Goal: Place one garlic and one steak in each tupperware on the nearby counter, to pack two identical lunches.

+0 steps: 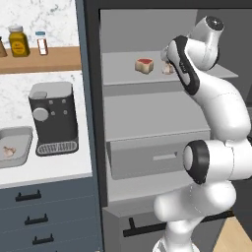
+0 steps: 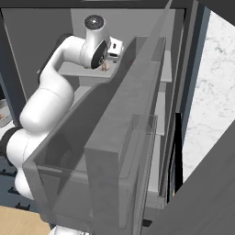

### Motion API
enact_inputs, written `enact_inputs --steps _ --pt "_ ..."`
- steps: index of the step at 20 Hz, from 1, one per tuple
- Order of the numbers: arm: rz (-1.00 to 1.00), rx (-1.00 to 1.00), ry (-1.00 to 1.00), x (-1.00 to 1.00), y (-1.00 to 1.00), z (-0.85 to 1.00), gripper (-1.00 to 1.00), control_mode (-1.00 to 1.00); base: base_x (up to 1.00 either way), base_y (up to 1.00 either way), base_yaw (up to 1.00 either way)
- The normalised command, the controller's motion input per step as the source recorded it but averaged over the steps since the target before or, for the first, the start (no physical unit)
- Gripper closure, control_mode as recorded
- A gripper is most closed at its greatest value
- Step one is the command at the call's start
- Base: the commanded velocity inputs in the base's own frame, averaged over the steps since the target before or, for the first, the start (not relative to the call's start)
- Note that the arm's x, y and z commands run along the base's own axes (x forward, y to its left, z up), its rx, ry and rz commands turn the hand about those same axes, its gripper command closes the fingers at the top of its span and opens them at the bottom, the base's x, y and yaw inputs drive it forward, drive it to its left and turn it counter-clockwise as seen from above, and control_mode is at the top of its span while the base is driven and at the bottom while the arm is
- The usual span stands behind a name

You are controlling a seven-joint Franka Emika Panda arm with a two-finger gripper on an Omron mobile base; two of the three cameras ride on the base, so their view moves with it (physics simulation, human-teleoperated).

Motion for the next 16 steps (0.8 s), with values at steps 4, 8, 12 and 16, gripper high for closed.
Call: enact_inputs --steps 4,8,12,16 --pt "-0.01 0.00 0.05 0.54 0.08 -0.29 -1.00 -1.00 0.00 0.00 0.00" --pt "0.00 0.00 0.15 0.01 0.00 -0.29 -1.00 -1.00 0.00 0.00 0.00" --pt "0.00 0.00 0.05 0.03 0.06 -0.16 -1.00 -1.00 0.00 0.00 0.00" --pt "0.00 0.00 0.00 0.13 0.19 -0.44 1.00 -1.00 0.00 0.00 0.00"
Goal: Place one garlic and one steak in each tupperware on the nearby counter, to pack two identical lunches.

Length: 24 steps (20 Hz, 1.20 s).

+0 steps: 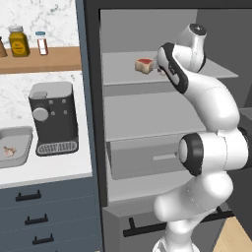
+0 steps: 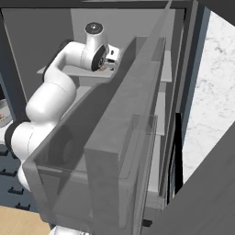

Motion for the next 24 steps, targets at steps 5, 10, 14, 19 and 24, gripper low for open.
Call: enact_inputs --steps 5,10,14,19,24 --pt "0.00 -0.01 -0.04 0.10 0.06 -0.46 1.00 -1.00 0.00 0.00 0.00" --pt "0.00 0.02 -0.02 -0.56 0.00 -0.04 1.00 -1.00 0.00 0.00 0.00" --pt "0.00 0.11 -0.17 -1.00 0.00 0.00 1.00 -1.00 0.00 0.00 0.00" --pt "0.00 0.04 -0.17 -1.00 0.00 0.00 1.00 -1.00 0.00 0.00 0.00" --pt "0.03 0.00 0.00 -0.60 0.00 0.00 1.00 1.00 -0.40 0.00 0.03"
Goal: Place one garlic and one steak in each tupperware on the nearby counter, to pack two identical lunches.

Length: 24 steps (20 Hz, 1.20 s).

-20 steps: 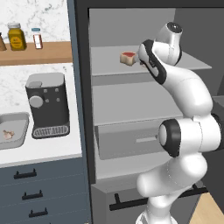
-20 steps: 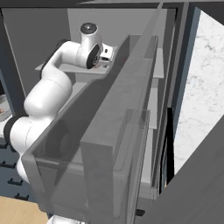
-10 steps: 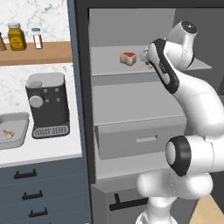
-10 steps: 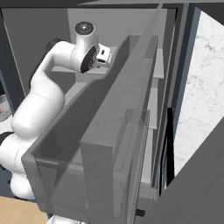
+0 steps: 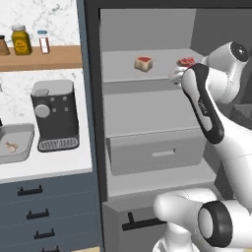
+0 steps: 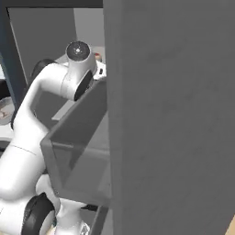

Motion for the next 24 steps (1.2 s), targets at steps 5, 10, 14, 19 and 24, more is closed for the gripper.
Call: enact_inputs --steps 5,10,14,19,24 --pt "0.00 0.00 0.00 0.00 0.00 0.00 1.00 1.00 -1.00 0.46 0.15" --pt "0.00 0.00 0.00 0.00 0.00 0.00 1.00 1.00 -1.00 1.00 0.23" --pt "0.00 0.00 0.00 0.00 0.00 0.00 1.00 1.00 -1.00 1.00 0.18" --pt "0.00 0.00 0.00 0.00 0.00 0.00 1.00 1.00 0.05 1.00 0.04" --pt "0.00 0.00 0.00 0.00 0.00 0.00 1.00 1.00 0.94 1.00 -0.02"
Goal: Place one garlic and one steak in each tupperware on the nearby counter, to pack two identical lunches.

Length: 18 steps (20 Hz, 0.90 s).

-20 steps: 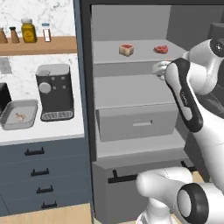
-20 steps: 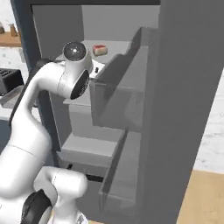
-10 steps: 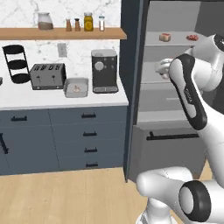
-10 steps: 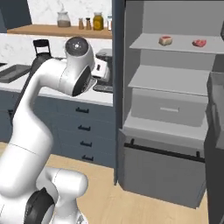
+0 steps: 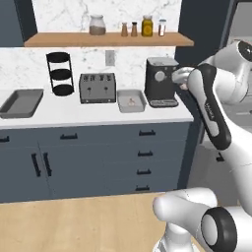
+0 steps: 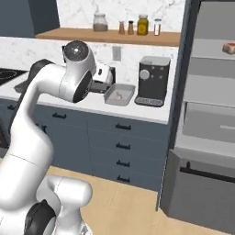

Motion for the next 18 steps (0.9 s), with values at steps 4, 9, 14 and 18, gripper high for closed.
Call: enact_inputs --steps 4,9,14,18 --pt "0.00 0.00 0.00 0.00 0.00 0.00 1.00 1.00 1.00 1.00 -0.08" --pt "0.00 0.00 0.00 0.00 0.00 0.00 1.00 1.00 0.99 1.00 -0.17" --pt "0.00 0.00 0.00 0.00 0.00 0.00 1.00 1.00 0.74 1.00 -0.18" --pt "0.00 0.00 0.00 0.00 0.00 0.00 1.00 1.00 0.57 1.00 -0.19"
